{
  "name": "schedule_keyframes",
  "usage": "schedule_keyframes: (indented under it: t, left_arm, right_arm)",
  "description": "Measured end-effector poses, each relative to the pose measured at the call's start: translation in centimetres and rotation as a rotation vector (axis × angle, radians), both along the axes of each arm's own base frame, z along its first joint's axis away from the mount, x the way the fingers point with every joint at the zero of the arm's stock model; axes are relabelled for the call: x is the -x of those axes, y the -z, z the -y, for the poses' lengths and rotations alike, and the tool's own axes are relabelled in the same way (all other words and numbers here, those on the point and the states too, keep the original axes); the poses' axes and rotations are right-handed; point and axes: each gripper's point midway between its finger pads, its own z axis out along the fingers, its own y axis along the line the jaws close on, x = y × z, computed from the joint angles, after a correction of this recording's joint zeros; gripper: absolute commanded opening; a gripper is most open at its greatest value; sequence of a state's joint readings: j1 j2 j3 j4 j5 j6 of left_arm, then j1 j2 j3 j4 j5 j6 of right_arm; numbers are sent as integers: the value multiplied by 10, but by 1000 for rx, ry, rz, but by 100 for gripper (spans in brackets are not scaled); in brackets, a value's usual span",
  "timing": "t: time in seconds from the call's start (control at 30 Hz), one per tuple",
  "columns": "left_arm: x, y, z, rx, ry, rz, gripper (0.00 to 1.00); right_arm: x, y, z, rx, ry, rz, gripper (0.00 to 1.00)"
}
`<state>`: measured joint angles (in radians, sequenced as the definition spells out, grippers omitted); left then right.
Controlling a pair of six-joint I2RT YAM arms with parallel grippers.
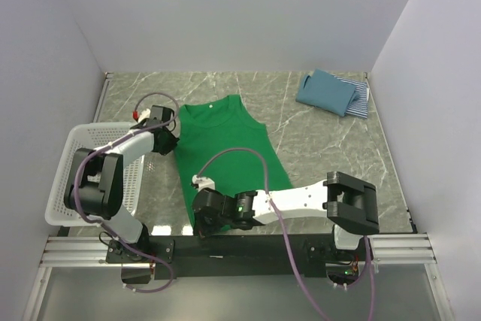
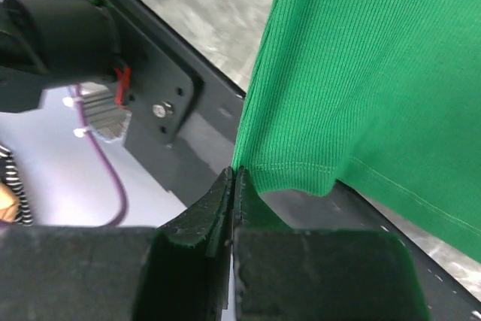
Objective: Fold and stack the tank tops
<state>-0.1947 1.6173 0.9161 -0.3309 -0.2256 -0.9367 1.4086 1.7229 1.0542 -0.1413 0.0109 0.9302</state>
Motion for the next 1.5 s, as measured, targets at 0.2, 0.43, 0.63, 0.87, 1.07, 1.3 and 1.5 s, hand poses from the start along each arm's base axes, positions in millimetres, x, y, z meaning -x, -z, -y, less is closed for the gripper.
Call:
schedule_keyframes:
  t: [0.2,0.43,0.63,0.87,1.07,1.3,1.5]
  left_arm:
    - [-5,-20,3,13,21,40,1]
    - [-23,-35,29,42,83,58,1]
    - [-38,-40,69,48,164,63,1]
    - [-46,-33,114,47,245,39,1]
    - [-48,-28,134,35,278,29,1]
    - [-46,-22,144,24,296,19,1]
    - [-45,-18,151,21,308,9,0]
  right_arm:
    - [-9,-12,7,-28,19,7,0]
    - [-27,-16,46,-51,101,14,0]
    - [-33,-1,74,-31,157,8,0]
    - [-40,11,103,-29,231,2,0]
    - [-42,18,121,-31,275,-1,0]
    - [-42,28,138,-33,314,-8,0]
    - [-41,35,145,-22,337,-20,0]
